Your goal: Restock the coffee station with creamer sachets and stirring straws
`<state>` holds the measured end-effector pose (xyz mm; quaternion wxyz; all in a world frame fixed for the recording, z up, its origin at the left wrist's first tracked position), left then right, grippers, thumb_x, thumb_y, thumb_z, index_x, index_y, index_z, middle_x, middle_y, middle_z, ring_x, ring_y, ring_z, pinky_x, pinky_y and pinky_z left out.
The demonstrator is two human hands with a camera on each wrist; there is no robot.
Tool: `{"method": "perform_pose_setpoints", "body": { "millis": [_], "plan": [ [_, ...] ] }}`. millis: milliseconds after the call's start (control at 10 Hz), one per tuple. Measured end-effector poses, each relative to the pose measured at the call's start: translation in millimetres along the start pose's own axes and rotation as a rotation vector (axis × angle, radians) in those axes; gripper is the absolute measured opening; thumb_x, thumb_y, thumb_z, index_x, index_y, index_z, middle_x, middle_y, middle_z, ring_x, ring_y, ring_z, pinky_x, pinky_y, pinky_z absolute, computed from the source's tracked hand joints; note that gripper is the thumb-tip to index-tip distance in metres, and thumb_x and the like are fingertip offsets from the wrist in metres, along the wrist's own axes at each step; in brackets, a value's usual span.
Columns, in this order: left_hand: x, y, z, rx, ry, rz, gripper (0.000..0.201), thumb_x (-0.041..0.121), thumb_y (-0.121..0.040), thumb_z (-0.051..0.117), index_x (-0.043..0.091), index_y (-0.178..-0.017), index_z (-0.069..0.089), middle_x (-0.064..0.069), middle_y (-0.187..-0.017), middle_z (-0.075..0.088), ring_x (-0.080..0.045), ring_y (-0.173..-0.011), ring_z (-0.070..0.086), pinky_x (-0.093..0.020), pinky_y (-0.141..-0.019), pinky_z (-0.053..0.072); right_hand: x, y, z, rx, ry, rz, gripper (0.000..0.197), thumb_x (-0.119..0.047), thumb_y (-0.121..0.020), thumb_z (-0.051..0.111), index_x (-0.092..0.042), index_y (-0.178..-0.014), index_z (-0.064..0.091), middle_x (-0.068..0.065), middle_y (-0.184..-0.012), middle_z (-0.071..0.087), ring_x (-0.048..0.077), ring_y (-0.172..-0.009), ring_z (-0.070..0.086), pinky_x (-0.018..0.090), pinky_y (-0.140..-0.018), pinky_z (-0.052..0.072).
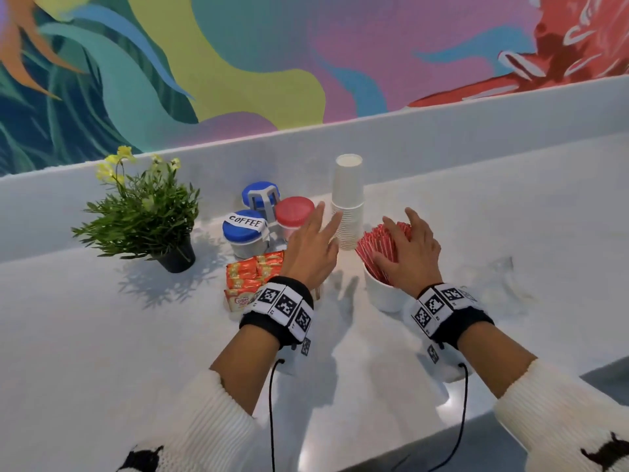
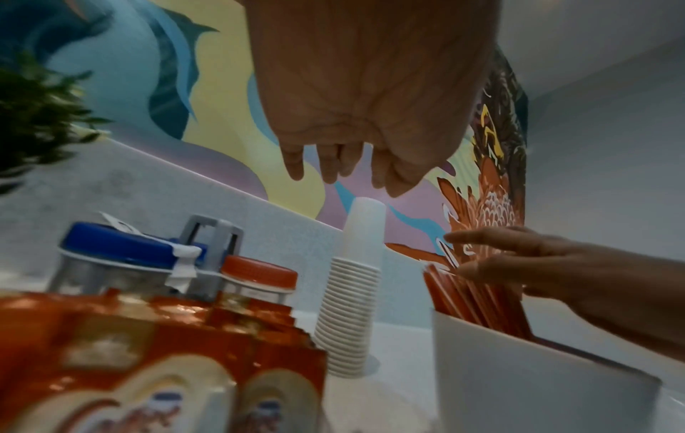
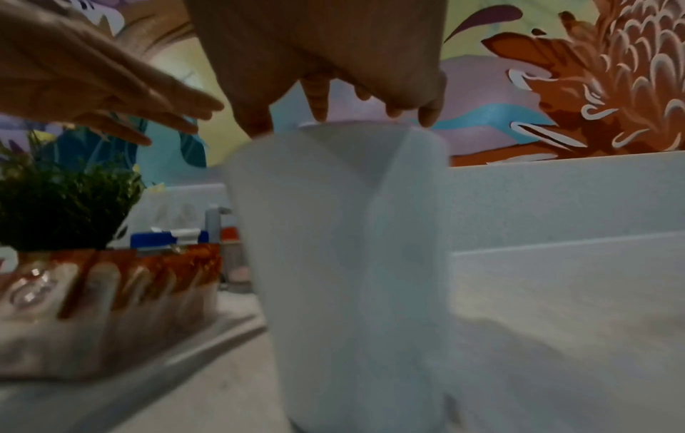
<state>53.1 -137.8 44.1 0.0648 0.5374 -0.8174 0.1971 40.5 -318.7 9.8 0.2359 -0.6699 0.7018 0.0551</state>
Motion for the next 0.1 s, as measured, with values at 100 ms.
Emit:
{"method": "perform_pose_setpoints", "body": {
  "millis": [100],
  "plan": [
    [-27.9, 6.1, -18.5, 0.033, 0.052, -0.085, 0.047, 0.018, -0.098, 0.037, 0.019, -0.145, 0.033, -0.009, -0.156, 0.021, -0.028, -0.141, 0.028, -0.044, -0.111, 0.030, -29.5, -7.0, 0.6, 0.092, -0.025, -0.045, 0.062, -0.039, -0.085, 0.057, -0.023, -0.140, 0.034, 0.009, -0.155, 0.012, 0.031, -0.143, 0.012, 0.050, -0.113, 0.018]
  ]
}}
Point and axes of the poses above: each hand's wrist, its own y-axis away from the middle knuckle, its own z-axis out of the palm, x = y × z, the point moved 3 cm from there along -y, towards the middle knuckle
